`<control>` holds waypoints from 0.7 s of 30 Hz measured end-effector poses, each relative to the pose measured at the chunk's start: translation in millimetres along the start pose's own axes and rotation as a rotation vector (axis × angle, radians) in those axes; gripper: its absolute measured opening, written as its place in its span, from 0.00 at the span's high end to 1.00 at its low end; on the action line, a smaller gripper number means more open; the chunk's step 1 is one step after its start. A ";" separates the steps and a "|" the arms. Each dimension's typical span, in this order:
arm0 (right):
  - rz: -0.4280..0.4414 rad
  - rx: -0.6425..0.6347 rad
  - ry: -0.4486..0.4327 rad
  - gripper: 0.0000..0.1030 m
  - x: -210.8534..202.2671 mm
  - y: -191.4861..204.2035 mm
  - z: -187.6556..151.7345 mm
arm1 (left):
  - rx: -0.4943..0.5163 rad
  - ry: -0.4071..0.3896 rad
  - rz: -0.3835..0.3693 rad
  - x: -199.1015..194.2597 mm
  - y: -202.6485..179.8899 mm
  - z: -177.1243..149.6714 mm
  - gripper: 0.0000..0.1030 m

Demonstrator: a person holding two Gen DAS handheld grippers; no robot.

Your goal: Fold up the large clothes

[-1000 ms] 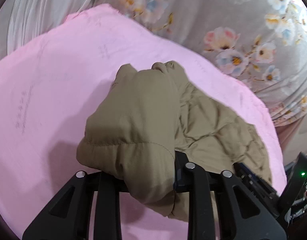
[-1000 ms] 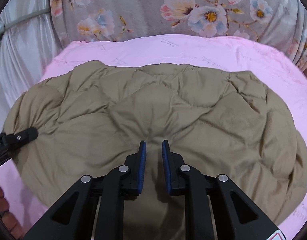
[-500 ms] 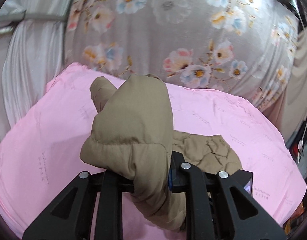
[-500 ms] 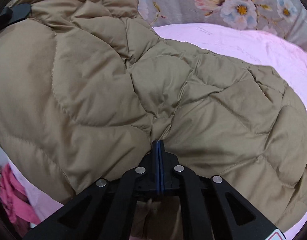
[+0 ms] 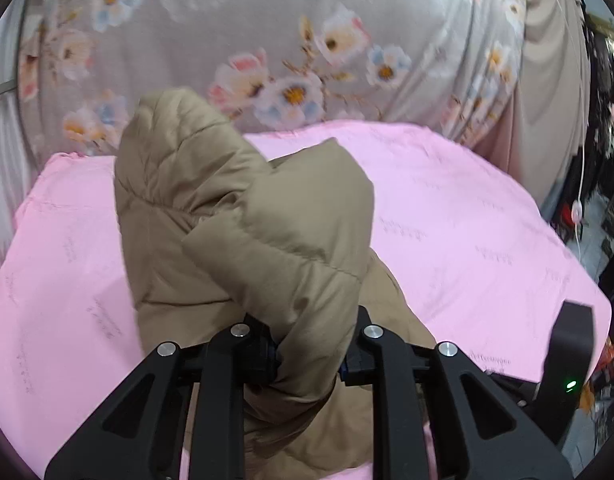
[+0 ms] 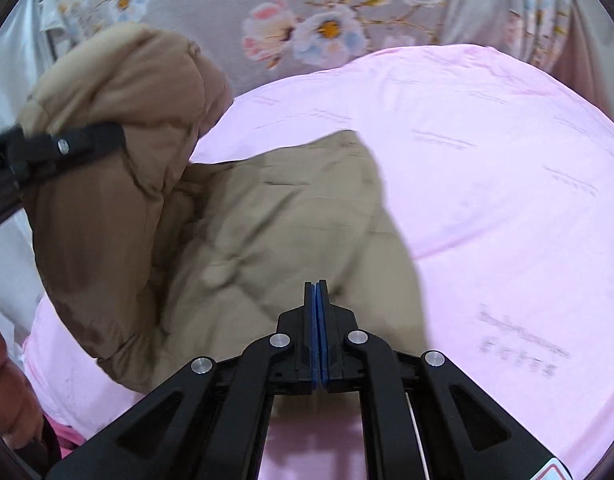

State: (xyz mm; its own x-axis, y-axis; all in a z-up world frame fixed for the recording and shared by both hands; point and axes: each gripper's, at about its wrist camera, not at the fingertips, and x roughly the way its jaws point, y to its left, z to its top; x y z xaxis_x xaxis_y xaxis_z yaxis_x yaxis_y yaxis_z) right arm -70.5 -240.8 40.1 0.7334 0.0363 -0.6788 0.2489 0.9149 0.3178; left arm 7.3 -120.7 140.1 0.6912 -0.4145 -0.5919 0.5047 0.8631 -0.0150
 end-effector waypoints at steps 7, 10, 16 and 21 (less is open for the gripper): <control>-0.025 0.076 0.000 0.93 0.9 -41.7 -8.3 | 0.064 0.152 -0.028 49.1 -47.3 -30.0 0.81; -0.028 0.091 -0.001 0.93 4.2 -50.9 -7.5 | 0.095 0.168 0.001 55.3 -58.6 -38.2 0.80; -0.026 0.111 -0.001 0.92 0.8 -60.2 -10.3 | 0.097 0.186 0.013 60.1 -59.3 -41.7 0.78; -0.027 0.102 -0.010 0.92 -4.5 -58.4 -7.3 | 0.092 0.188 0.010 58.0 -59.3 -40.2 0.76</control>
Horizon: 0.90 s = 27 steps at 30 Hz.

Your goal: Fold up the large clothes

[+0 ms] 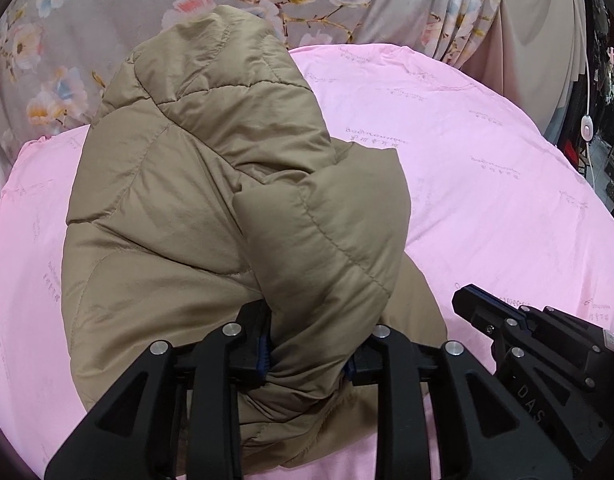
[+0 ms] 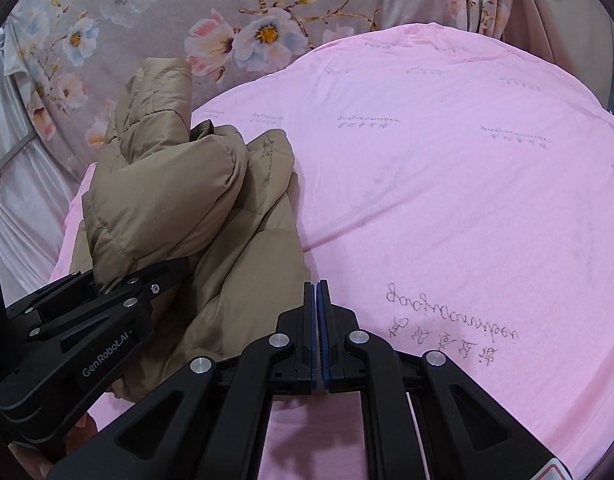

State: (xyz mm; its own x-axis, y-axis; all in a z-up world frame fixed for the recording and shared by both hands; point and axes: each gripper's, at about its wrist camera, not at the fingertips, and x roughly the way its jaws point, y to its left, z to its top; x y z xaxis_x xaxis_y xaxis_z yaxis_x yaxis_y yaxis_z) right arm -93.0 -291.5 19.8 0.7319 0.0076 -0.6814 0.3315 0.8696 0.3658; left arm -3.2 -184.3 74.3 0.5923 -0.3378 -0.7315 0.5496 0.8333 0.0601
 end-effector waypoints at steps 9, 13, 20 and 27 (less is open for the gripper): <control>-0.007 -0.004 -0.070 0.75 -31.8 1.2 14.7 | -0.120 -0.040 -0.166 -49.9 50.2 -3.2 0.69; 0.040 -0.025 -0.108 0.69 -50.8 13.8 27.8 | -0.167 -0.057 -0.182 -68.1 83.0 -15.8 0.64; 0.159 -0.084 -0.164 0.57 -73.0 56.2 51.5 | -0.233 -0.138 -0.267 -98.8 96.2 -30.0 0.13; 0.252 -0.210 -0.139 0.42 -86.1 103.1 52.7 | -0.234 -0.073 -0.140 -95.0 118.1 -60.5 0.13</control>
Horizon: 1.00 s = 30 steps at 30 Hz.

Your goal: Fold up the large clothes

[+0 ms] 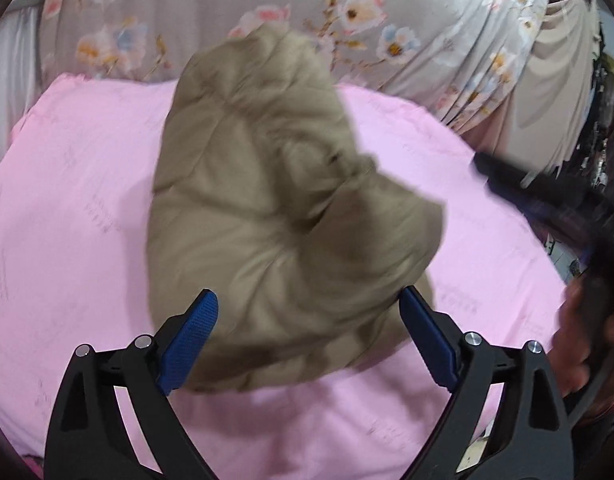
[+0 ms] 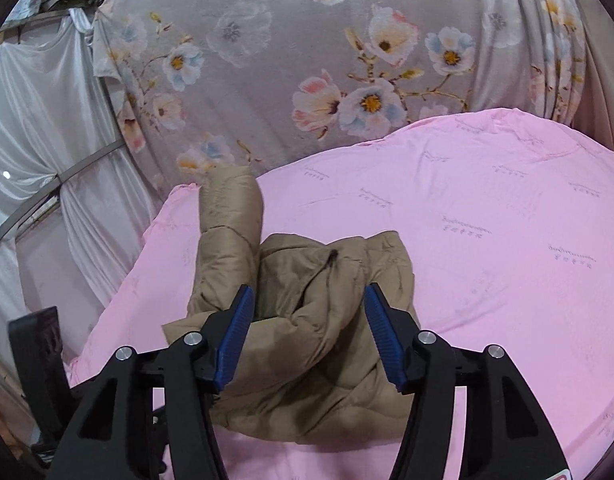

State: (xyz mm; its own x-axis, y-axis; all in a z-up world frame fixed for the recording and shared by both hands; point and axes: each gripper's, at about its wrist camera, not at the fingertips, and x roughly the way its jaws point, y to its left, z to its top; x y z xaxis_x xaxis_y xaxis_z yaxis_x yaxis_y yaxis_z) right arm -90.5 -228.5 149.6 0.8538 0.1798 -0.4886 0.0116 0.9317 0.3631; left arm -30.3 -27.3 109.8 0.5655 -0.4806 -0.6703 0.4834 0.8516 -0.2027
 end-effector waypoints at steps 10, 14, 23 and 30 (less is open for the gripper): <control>0.059 -0.155 0.175 0.33 67.3 64.6 -1.7 | -0.029 0.119 0.155 37.1 41.2 -46.0 0.13; 0.027 -0.162 0.244 0.79 93.1 56.9 -9.0 | -0.043 0.167 0.168 53.4 49.9 -52.0 0.23; -0.047 0.103 0.191 0.93 57.8 -47.6 -38.1 | -0.069 0.193 0.084 62.1 53.0 -39.8 0.63; -0.117 0.115 0.190 0.94 85.6 -81.1 -81.9 | -0.032 0.226 0.119 84.9 39.6 -47.5 0.65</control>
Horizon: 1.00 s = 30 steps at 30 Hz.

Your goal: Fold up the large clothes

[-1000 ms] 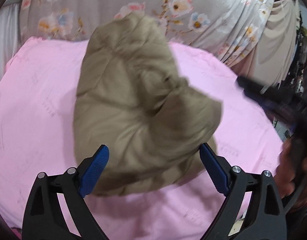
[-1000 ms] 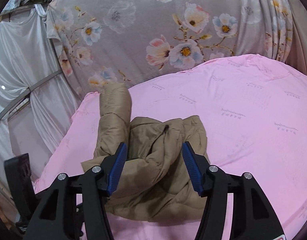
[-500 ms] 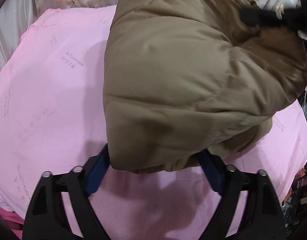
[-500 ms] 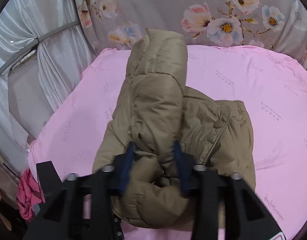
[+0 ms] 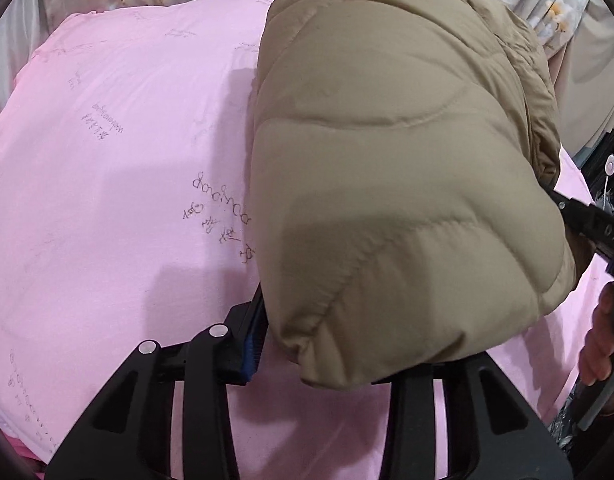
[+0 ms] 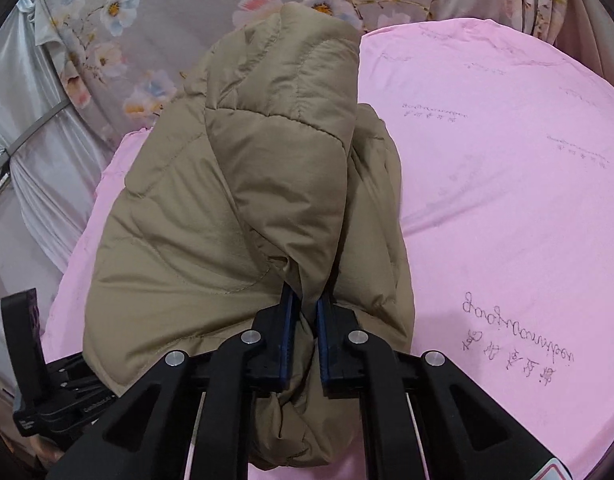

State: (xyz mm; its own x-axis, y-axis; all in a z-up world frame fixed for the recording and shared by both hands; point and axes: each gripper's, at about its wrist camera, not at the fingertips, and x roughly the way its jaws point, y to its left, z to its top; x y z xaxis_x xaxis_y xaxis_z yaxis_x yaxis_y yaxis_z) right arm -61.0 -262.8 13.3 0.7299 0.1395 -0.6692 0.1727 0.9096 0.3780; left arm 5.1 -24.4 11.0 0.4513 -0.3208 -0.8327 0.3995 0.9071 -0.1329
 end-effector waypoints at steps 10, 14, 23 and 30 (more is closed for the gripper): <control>0.046 0.055 0.003 0.90 -5.6 -11.3 2.7 | 0.021 0.022 -0.005 -20.4 1.9 -10.2 0.63; 0.012 0.089 -0.064 0.80 -46.3 -12.1 16.4 | 0.025 0.013 -0.039 -58.4 19.9 -18.6 0.58; -0.003 0.132 -0.192 0.48 -61.9 8.3 100.9 | -0.033 -0.268 0.083 -124.8 45.3 71.0 0.55; 0.039 0.448 -0.105 0.42 -5.9 1.3 138.4 | -0.081 -0.313 0.092 -87.3 19.6 170.4 0.53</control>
State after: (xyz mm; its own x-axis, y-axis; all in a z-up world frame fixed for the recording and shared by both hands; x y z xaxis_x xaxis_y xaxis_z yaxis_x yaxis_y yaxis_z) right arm 26.5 -316.6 106.3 0.8007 0.1086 -0.5892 0.3959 0.6421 0.6564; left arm 109.5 -25.1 172.6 0.7105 -0.2932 -0.6397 0.2868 0.9508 -0.1173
